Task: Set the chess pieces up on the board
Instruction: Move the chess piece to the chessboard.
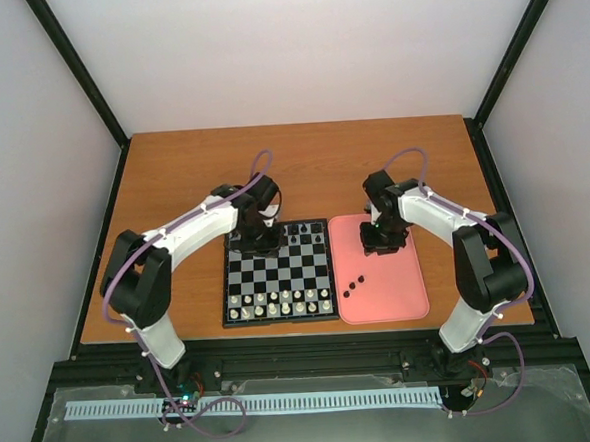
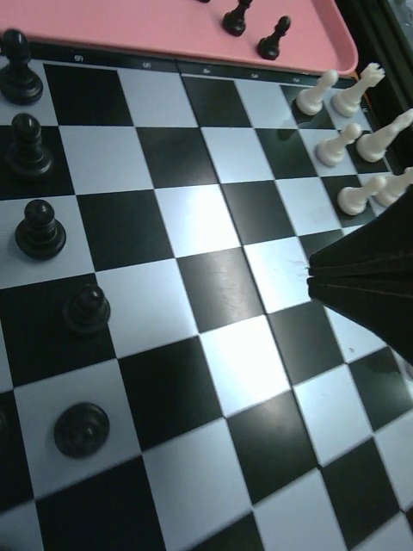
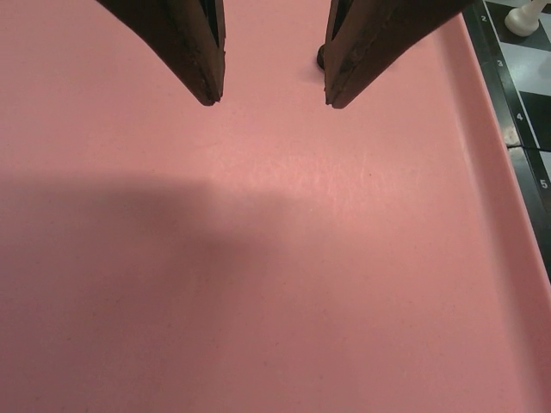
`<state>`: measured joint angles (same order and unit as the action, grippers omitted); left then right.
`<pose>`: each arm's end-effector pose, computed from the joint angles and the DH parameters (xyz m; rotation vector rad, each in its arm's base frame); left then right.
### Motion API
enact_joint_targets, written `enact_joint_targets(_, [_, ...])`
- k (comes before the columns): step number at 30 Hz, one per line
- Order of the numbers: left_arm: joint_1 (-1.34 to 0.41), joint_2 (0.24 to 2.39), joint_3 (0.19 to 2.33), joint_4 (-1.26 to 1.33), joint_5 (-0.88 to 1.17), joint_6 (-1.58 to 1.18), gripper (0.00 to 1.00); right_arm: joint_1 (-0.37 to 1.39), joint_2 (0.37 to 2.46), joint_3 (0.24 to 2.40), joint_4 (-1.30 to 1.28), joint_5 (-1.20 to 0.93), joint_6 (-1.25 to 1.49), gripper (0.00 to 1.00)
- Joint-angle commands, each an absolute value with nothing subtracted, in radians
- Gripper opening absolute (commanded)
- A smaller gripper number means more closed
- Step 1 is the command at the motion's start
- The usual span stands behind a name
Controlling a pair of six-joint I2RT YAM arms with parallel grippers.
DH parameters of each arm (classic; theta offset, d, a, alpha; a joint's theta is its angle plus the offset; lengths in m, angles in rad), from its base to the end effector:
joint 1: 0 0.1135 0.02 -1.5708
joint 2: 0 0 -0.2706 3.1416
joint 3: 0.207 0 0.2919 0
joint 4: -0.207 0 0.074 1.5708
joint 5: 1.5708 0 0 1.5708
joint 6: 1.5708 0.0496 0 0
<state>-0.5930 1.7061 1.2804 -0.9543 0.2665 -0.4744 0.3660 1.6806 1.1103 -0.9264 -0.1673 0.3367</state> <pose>0.2950 -0.2146 0.1987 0.2214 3.0645 -0.5041 0.3067 0.1264 0.1562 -0.0553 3.1162 0.2851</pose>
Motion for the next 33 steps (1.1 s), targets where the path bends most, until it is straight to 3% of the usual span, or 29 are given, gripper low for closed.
enact_joint_targets(1, [-0.616,1.772,1.308,-0.86,0.297,-0.503,0.01,0.336,1.692,1.124,-0.904,-0.193,0.305,0.33])
enact_joint_targets(33, [-0.622,1.915,1.338,-0.762,0.211,-0.634,0.01,0.283,1.697,1.094,-0.893,-0.229,0.241,0.33])
